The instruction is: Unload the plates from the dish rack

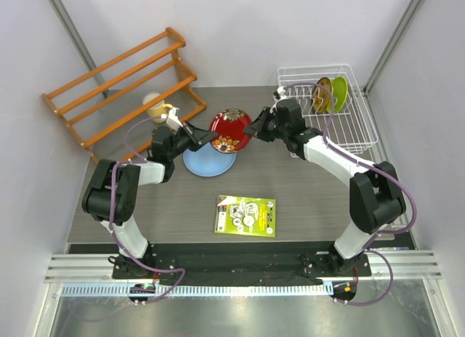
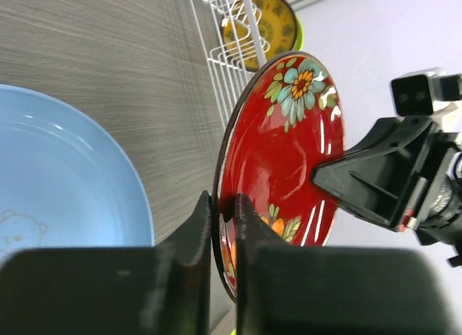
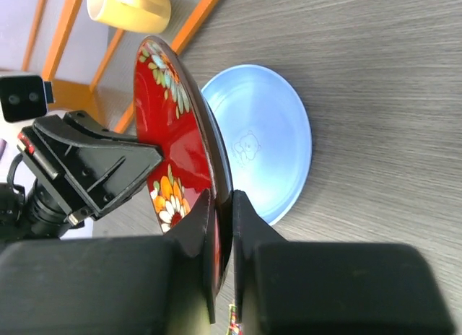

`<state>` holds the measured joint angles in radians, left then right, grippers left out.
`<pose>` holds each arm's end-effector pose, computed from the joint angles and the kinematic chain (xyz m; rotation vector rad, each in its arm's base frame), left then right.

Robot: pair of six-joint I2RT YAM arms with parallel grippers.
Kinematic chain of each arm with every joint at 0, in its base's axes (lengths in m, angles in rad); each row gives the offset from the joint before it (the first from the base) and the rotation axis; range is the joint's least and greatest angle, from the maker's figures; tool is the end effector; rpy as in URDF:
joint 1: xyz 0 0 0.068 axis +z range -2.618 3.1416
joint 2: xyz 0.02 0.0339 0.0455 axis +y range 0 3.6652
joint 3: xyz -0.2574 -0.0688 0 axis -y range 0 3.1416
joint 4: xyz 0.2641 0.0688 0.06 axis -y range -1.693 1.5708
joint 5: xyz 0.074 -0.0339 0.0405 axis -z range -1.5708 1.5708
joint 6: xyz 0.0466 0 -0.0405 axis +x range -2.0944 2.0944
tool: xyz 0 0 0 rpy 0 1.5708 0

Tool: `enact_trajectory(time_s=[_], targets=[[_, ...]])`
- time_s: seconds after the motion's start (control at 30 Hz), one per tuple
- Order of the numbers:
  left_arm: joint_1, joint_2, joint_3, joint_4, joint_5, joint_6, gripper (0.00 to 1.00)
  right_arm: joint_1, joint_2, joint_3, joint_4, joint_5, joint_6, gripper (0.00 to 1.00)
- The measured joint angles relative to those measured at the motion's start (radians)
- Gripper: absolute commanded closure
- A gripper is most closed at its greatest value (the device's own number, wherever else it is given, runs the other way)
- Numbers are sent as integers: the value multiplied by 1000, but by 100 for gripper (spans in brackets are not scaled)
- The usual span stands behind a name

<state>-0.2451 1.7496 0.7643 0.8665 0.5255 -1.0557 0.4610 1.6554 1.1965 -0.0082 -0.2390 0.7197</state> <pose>0.3584 -0.1137 0.1663 -0.3206 1.8573 -1.3778 0.3637 0.1930 0.2531 0.1205 2.1657 0.9571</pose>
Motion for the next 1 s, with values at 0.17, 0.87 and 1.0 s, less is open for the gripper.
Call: enact_trajectory(time_s=[0.17,0.87,1.0], targets=[[-3,-2,0,42,9,-14,100,-4,0,0,-19,13,-6,50],[117,-84,-11,-419,-160,254,100,-133,-134,11,-116,113,-134,31],[124,-84,-13,-449,-166,273,99,-157,-137,-4,-124,113,-142,31]])
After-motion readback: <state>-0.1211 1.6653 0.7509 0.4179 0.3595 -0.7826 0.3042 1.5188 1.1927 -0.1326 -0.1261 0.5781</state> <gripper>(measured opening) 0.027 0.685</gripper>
